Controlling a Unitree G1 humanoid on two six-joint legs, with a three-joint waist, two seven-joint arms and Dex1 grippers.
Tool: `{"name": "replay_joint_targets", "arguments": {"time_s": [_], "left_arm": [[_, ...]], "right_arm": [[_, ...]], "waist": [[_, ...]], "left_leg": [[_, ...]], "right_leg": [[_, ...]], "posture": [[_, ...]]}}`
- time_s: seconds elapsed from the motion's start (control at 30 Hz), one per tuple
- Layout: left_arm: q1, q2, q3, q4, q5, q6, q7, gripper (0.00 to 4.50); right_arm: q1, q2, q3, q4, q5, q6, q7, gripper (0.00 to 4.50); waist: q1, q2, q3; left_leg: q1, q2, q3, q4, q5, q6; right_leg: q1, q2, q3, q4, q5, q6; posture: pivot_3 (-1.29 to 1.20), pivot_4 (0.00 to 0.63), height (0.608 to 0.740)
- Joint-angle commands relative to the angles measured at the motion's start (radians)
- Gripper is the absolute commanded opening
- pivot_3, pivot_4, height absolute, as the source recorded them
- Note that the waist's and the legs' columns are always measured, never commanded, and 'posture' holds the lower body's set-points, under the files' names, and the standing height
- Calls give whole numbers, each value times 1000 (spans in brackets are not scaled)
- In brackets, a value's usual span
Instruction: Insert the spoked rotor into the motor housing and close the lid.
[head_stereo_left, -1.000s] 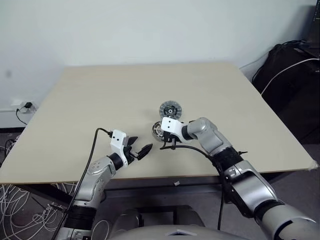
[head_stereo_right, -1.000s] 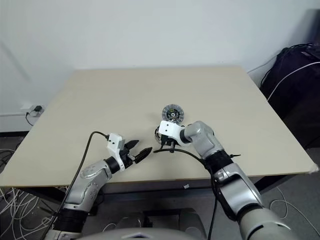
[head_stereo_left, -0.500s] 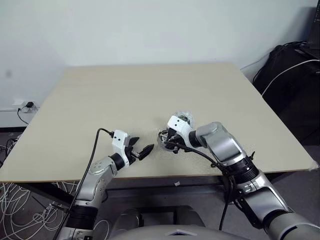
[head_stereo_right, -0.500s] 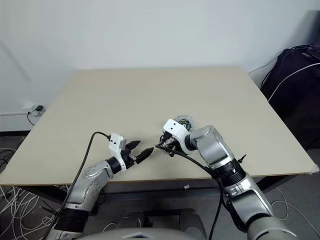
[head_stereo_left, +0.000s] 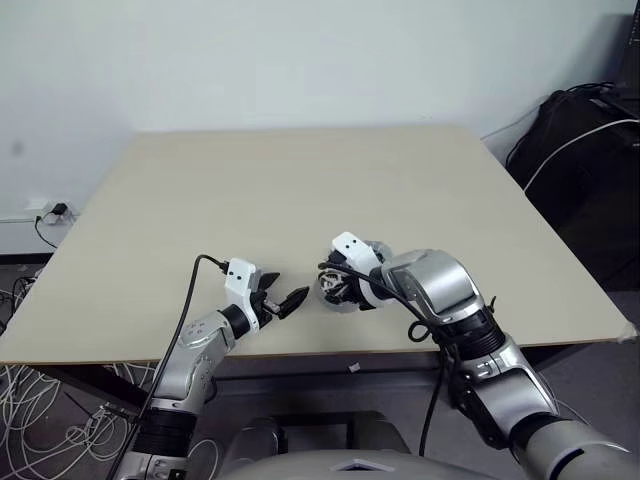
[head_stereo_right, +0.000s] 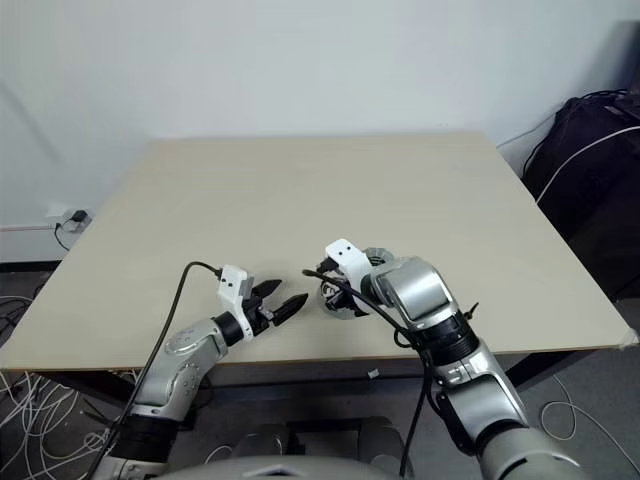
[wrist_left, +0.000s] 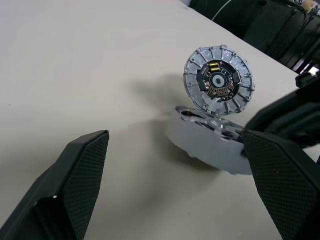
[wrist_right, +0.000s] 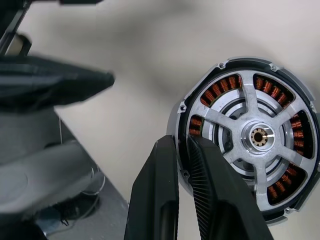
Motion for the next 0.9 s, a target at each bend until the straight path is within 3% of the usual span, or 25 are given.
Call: {"name": "replay_joint_targets", "arguments": {"time_s": [0.03,0.33,0.9], "left_arm": [[-8,-3,7,-7,-15,-18,-8,4500],[-3,-2,10,-9,-16,-16,-9,4500],[-7,3,8,-33,-19,6,-6,4500]], "right_arm": [[-48,28,-55,1,33,28,-57,127],[-46,-14,-58,-42,129,99,-110,127],[-103,181,-204,208,137,56,-344,127]], "waist": [[0,0,0],[1,0,0],[-4,0,0]], "left_leg": [[0,0,0,0,0,0],[0,0,0,0,0,0],[0,0,0,-1,0,0]], "right_leg": [[0,0,0,0,0,0],[0,0,0,0,0,0],[-2,0,0,0,1,2]], "posture": [[0,0,740],[0,0,740],[0,0,740]]}}
